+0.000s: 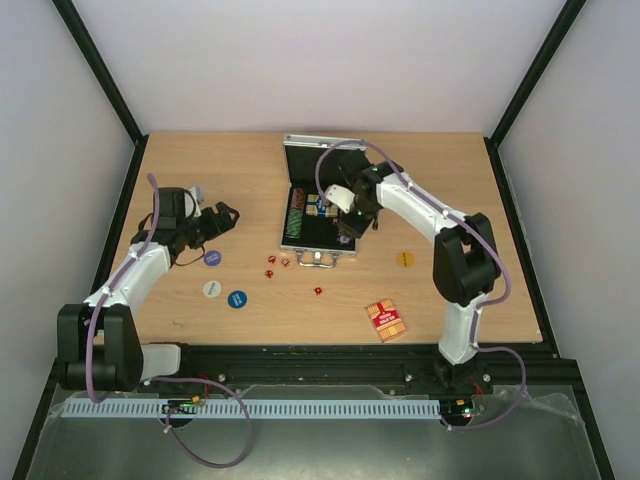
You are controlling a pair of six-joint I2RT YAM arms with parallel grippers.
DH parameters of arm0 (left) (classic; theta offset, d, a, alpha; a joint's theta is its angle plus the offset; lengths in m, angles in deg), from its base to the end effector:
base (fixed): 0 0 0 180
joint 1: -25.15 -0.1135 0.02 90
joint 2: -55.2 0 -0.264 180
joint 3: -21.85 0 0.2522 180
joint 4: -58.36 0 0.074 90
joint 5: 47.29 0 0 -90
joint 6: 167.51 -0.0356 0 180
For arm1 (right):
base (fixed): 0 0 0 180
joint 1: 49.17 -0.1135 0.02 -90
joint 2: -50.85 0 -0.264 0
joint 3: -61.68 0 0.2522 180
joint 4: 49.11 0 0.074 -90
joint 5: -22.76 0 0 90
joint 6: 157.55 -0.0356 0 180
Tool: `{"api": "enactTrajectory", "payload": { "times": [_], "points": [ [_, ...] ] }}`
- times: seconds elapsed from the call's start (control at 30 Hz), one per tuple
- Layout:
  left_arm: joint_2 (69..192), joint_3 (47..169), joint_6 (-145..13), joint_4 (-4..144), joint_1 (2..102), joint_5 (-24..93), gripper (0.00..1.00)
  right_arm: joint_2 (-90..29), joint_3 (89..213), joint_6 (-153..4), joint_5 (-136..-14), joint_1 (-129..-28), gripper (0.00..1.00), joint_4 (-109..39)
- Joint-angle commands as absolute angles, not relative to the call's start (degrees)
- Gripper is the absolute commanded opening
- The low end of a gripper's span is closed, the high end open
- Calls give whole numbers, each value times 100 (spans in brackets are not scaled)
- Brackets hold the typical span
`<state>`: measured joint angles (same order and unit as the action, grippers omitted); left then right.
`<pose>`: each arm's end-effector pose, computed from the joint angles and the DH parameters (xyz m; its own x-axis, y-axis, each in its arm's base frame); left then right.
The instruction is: Pack up texas hold em set
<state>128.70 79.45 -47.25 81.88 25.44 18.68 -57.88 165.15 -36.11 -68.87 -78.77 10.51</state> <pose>0.2698 -0.0159 0.2299 -0.7093 -0.4567 -0.5369 -0.0443 0.7891 -0.6126 0.3494 0.1997 0.2412 -0.4087 -0.8318 -0.3756 -0.8409 0.5032 -0.1995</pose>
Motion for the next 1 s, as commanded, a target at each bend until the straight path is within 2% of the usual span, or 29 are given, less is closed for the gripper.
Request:
{"api": "enactTrajectory", "payload": {
  "times": [0.0, 0.43, 0.97],
  "points": [
    [12847, 7845, -4695, 8166, 2506, 1788, 94, -6495, 17295, -3802, -6879, -7970, 43, 1330],
    [12807, 7823, -4689, 8153, 2507, 1757, 94, -7991, 19204, -4184, -6435, -8010, 44, 1069],
    [12772, 7815, -4684, 8142, 2515, 1751, 94, -8527, 19433, -4226, -5971, -8010, 47, 710]
  ]
}}
